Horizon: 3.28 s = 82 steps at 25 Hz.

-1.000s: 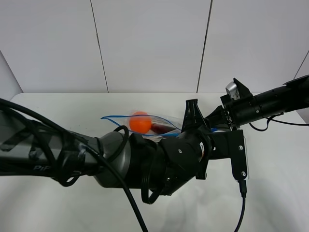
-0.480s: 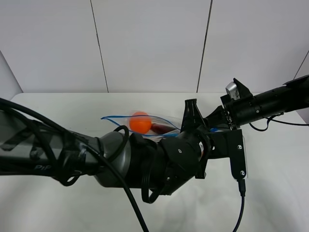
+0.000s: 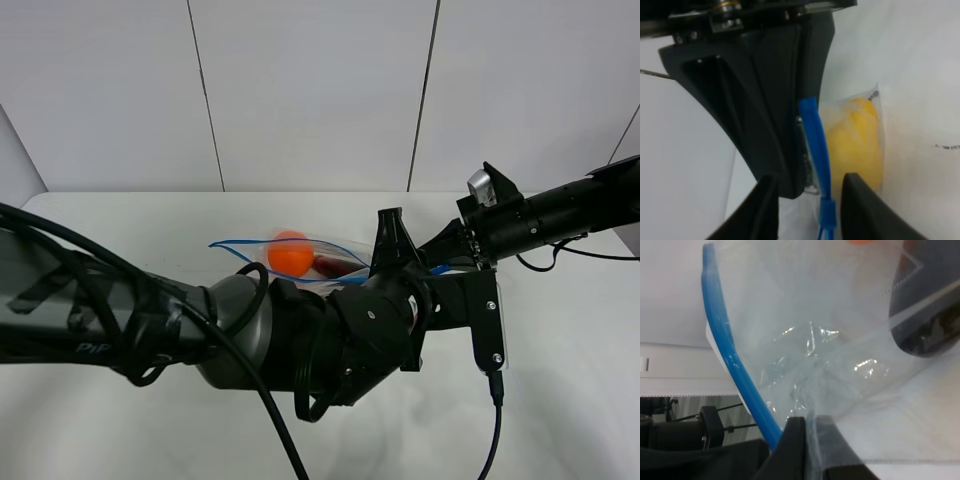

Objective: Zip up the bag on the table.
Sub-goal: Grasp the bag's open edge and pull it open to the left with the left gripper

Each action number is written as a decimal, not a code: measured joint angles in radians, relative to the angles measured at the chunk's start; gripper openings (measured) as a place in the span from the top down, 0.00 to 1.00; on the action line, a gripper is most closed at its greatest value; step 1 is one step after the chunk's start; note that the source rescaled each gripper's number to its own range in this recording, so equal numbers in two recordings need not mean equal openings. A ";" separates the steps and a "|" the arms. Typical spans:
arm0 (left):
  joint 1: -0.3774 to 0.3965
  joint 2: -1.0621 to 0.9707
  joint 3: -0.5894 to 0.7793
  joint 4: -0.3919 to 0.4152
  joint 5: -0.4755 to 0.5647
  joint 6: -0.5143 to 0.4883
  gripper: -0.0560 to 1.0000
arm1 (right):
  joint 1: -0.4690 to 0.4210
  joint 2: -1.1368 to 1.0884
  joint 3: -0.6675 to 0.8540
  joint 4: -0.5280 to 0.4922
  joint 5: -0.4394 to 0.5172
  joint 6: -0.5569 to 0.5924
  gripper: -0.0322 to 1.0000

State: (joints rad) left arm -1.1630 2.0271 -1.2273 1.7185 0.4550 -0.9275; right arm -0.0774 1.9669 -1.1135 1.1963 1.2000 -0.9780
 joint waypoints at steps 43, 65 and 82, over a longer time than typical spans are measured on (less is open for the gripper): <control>0.040 -0.112 0.170 -0.238 0.188 0.382 0.95 | 0.003 0.000 0.000 -0.025 -0.003 0.000 0.97; 0.217 -0.167 0.318 -0.272 0.220 0.385 0.95 | 0.003 0.000 0.000 -0.026 -0.008 0.003 0.97; 0.325 -0.171 0.320 -0.296 0.244 0.385 0.95 | 0.003 0.000 0.000 -0.026 -0.010 0.004 0.97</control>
State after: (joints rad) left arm -0.8375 1.8558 -0.9073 1.4225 0.6995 -0.5427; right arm -0.0742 1.9669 -1.1135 1.1703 1.1897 -0.9739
